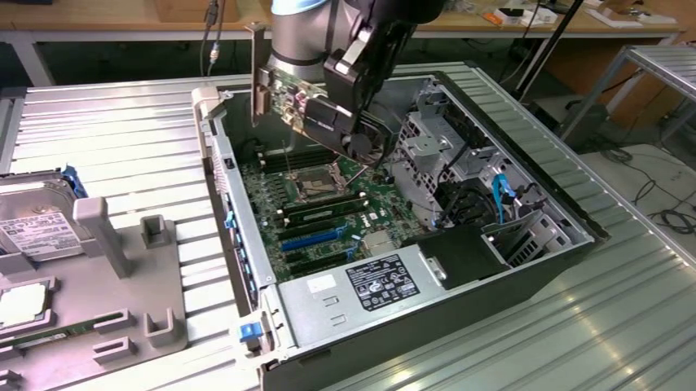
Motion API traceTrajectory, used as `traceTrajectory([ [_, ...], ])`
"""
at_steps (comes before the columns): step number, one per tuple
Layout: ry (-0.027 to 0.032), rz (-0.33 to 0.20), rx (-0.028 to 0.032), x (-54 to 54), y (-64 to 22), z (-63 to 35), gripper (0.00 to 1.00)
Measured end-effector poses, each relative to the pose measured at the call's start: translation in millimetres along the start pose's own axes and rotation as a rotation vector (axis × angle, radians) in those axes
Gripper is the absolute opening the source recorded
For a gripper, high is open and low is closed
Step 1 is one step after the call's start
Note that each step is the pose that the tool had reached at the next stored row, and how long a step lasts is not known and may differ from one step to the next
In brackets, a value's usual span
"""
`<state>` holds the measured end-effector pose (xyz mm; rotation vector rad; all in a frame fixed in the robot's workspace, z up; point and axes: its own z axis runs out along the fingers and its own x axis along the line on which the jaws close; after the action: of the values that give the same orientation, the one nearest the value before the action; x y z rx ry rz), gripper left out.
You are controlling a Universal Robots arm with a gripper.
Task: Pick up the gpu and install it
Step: 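Insert the gpu into the slot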
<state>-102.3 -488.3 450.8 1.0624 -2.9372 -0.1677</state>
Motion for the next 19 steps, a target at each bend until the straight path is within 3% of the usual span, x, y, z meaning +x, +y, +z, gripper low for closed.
traceTrajectory([
  [19,0.0204,-0.193,-0.0046,0.0,0.0,0.0,0.27],
])
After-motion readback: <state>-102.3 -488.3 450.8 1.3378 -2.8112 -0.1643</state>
